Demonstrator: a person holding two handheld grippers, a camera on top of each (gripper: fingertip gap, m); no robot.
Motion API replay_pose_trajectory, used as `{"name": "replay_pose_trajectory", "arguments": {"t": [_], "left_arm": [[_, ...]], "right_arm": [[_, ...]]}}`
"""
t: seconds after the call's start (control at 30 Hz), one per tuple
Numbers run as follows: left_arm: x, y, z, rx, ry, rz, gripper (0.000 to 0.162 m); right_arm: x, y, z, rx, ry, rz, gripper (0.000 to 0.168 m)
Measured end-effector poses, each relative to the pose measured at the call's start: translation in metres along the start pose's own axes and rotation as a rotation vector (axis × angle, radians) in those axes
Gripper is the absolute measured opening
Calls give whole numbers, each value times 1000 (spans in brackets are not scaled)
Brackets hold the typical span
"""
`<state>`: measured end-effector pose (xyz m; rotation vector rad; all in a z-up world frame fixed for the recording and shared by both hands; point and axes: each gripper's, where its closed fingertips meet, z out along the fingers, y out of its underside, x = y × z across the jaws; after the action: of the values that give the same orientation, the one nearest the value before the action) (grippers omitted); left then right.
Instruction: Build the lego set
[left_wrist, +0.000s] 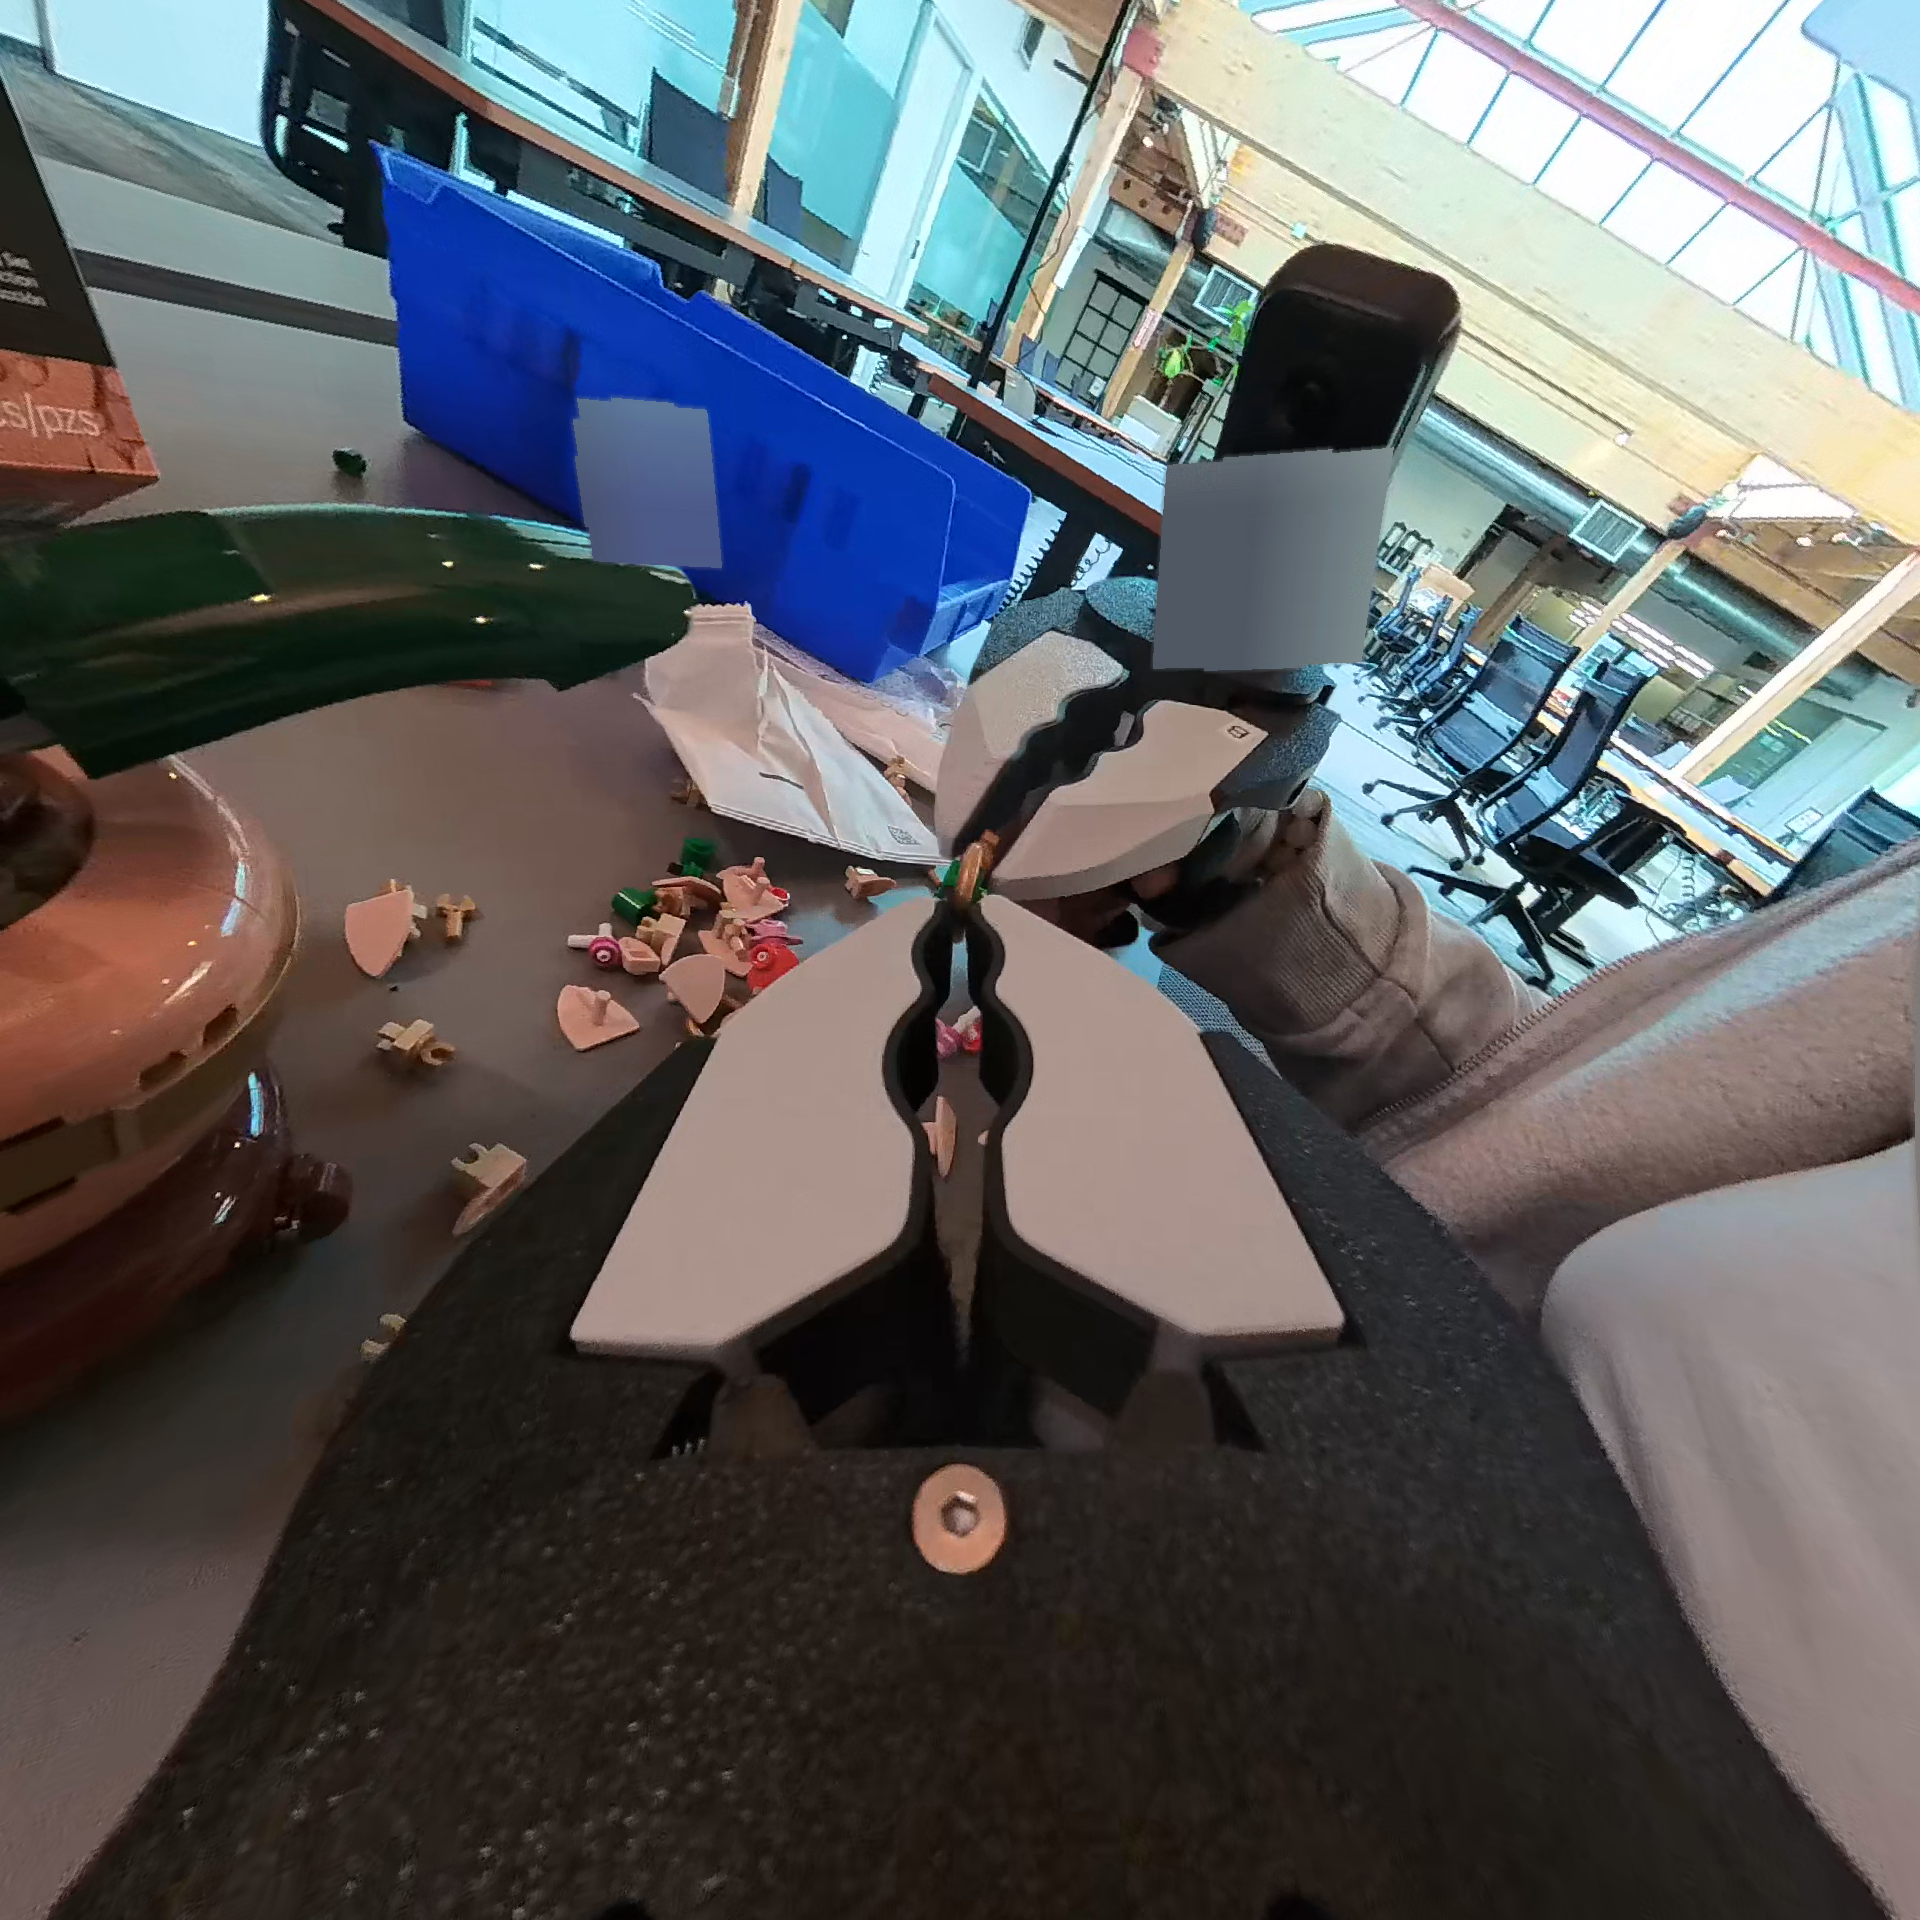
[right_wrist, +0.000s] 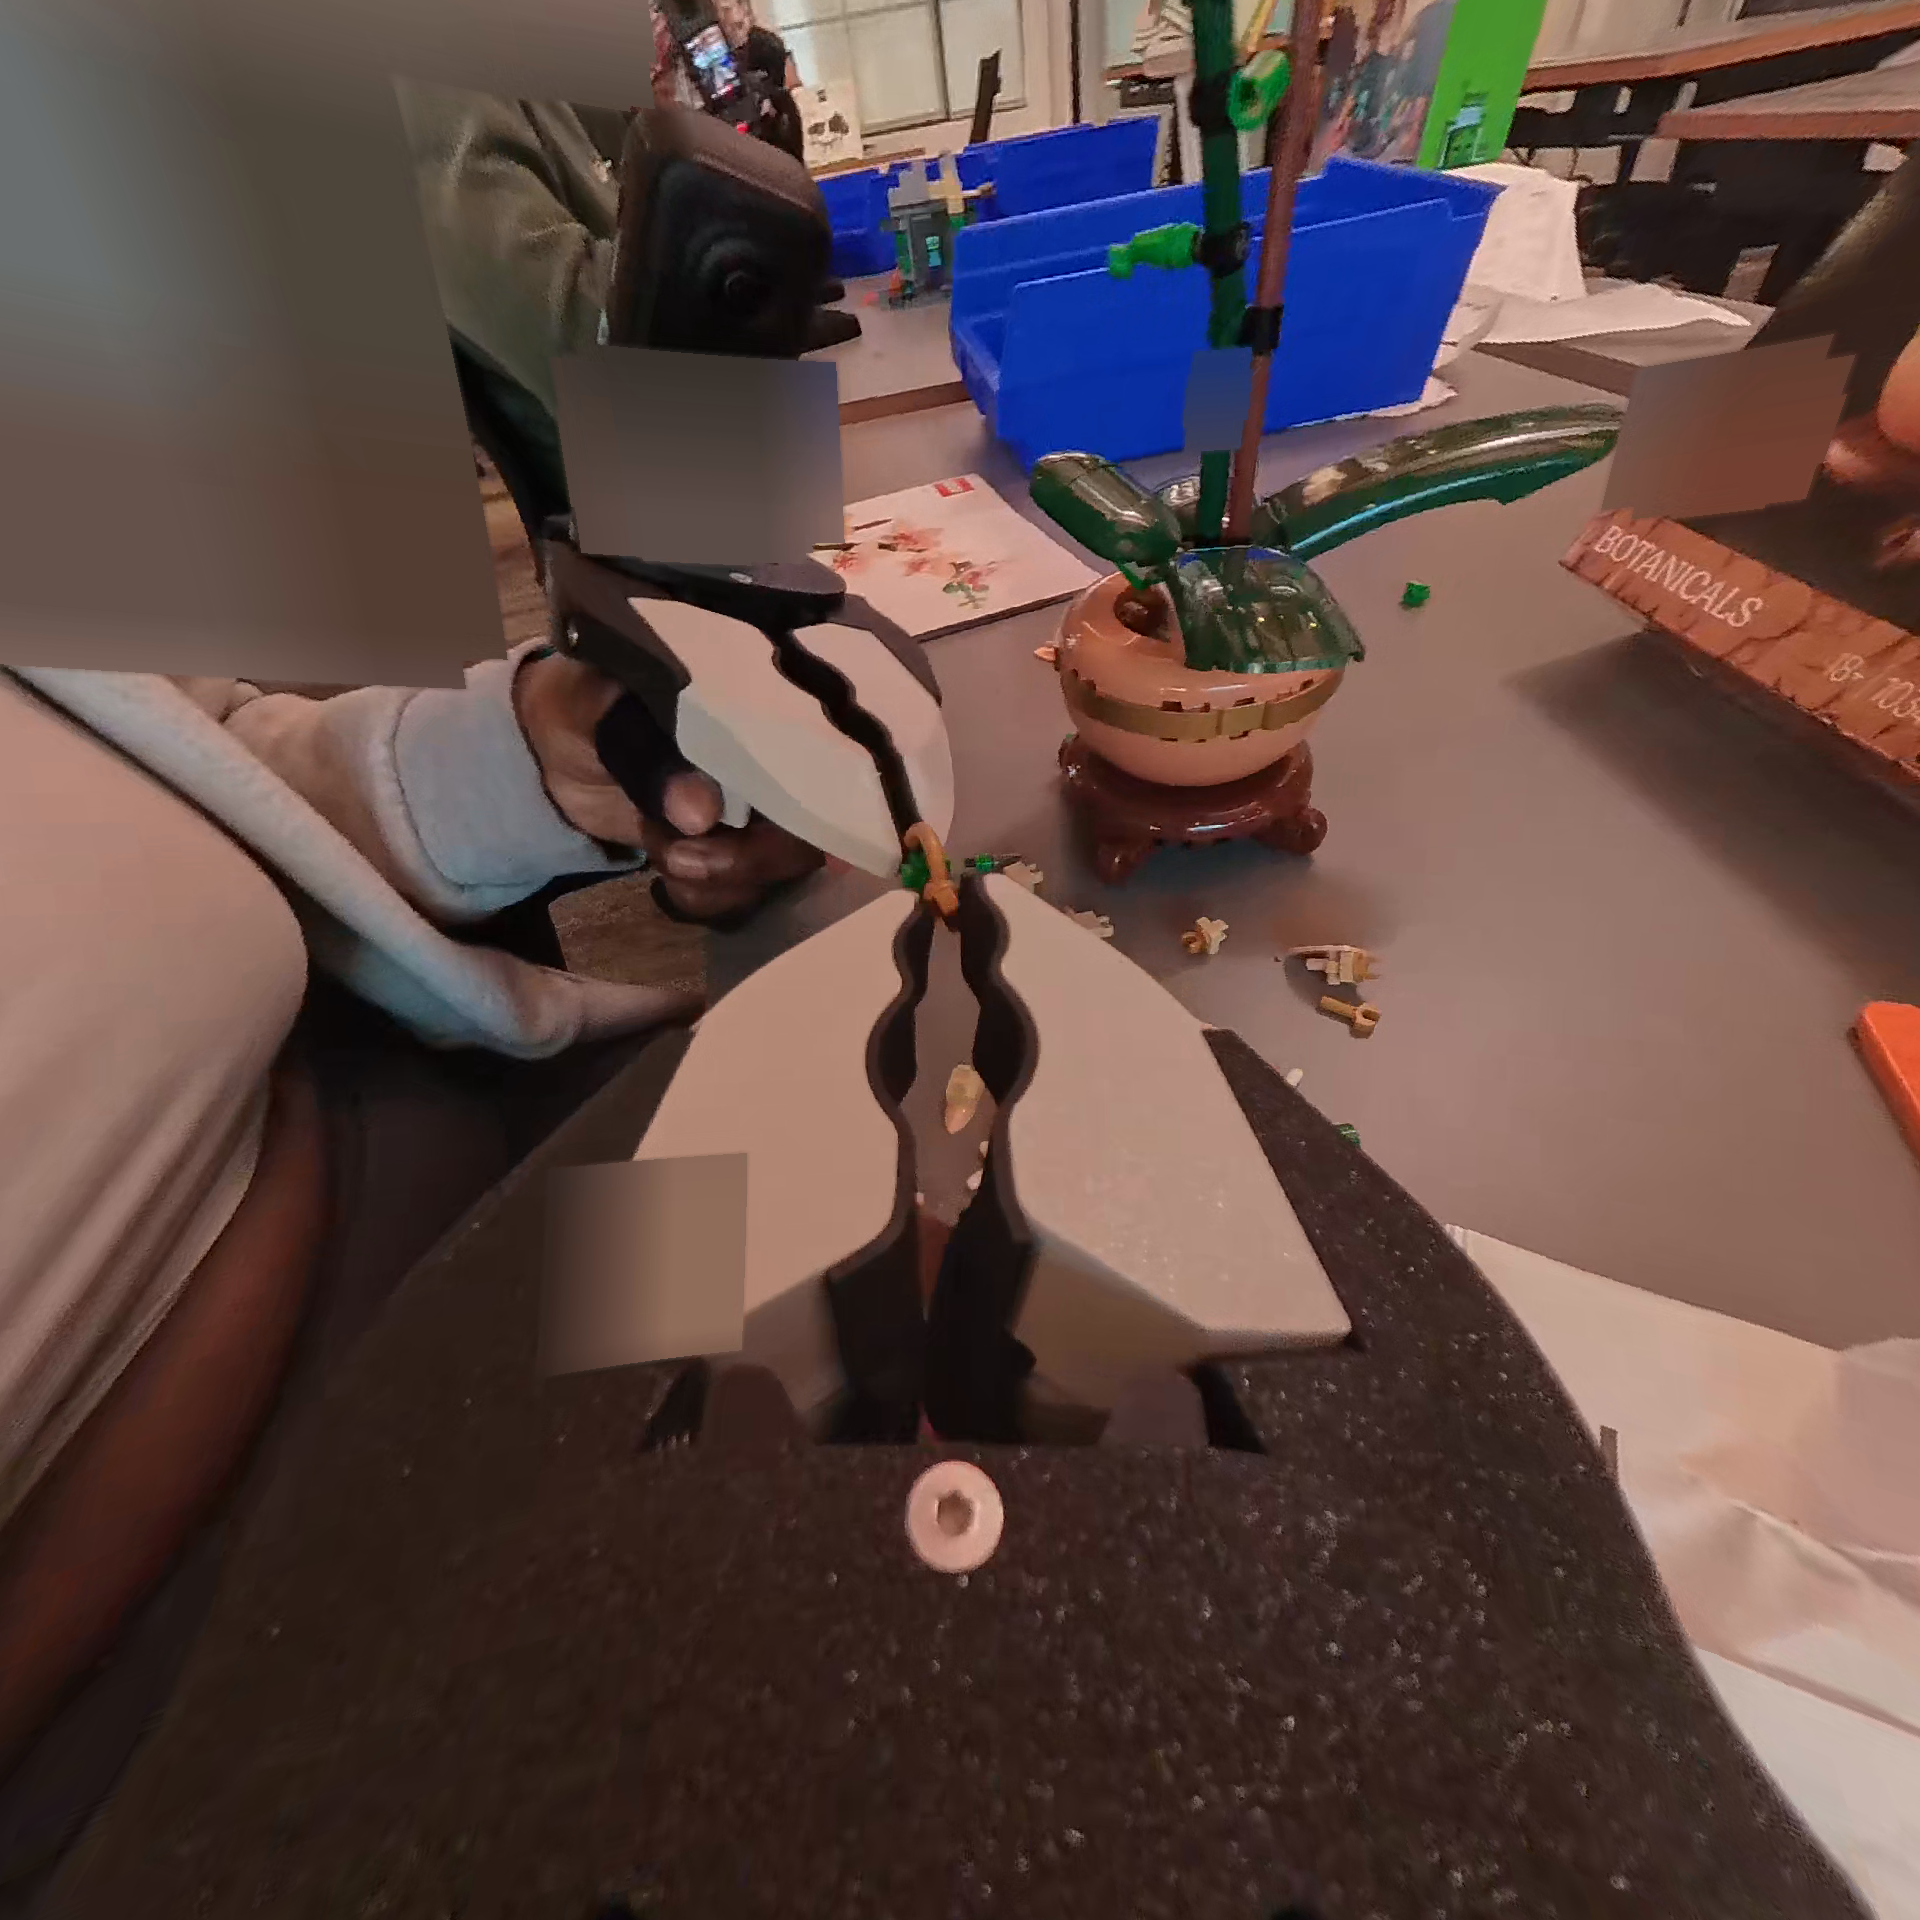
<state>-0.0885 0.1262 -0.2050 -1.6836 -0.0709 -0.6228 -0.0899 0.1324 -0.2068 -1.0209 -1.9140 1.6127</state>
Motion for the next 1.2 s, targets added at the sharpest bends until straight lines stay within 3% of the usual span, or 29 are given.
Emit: {"name": "replay_pose_trajectory", "arguments": {"t": [0.17, 0.3, 0.43, 0.57, 0.7, 0.83, 0.93, 1.1, 1.17, 1.2], "left_arm": [[5, 0, 0, -10, 25, 56, 2], [8, 4, 1, -56, -4, 222, 29], [8, -3, 2, -2, -79, 367, 9], [4, -2, 3, -12, -105, 334, 8], [-2, 2, 7, -43, -155, 265, 8], [-7, 8, 8, -91, -177, 247, 8], [5, 20, 9, -172, -60, 240, 8], [0, 13, 8, -131, -86, 231, 8], [1, 14, 8, -138, -83, 253, 7], [2, 15, 8, -143, -79, 267, 7]], "right_arm": [[-5, -3, -3, 1, -1, -54, 3], [-11, -2, -2, 20, 25, -33, 3], [-13, -6, 0, 56, 72, 0, 3], [-12, -4, -1, 88, 174, 2, 3], [-5, 2, -5, 73, 413, -112, 1], [-2, 7, -8, 29, 550, -224, 0], [8, 0, -23, 56, 624, -213, 0], [-5, 15, -11, -18, 380, -165, 0], [-7, 13, -11, -5, 312, -138, 17], [-7, 11, -12, -12, 289, -149, 17]]}}
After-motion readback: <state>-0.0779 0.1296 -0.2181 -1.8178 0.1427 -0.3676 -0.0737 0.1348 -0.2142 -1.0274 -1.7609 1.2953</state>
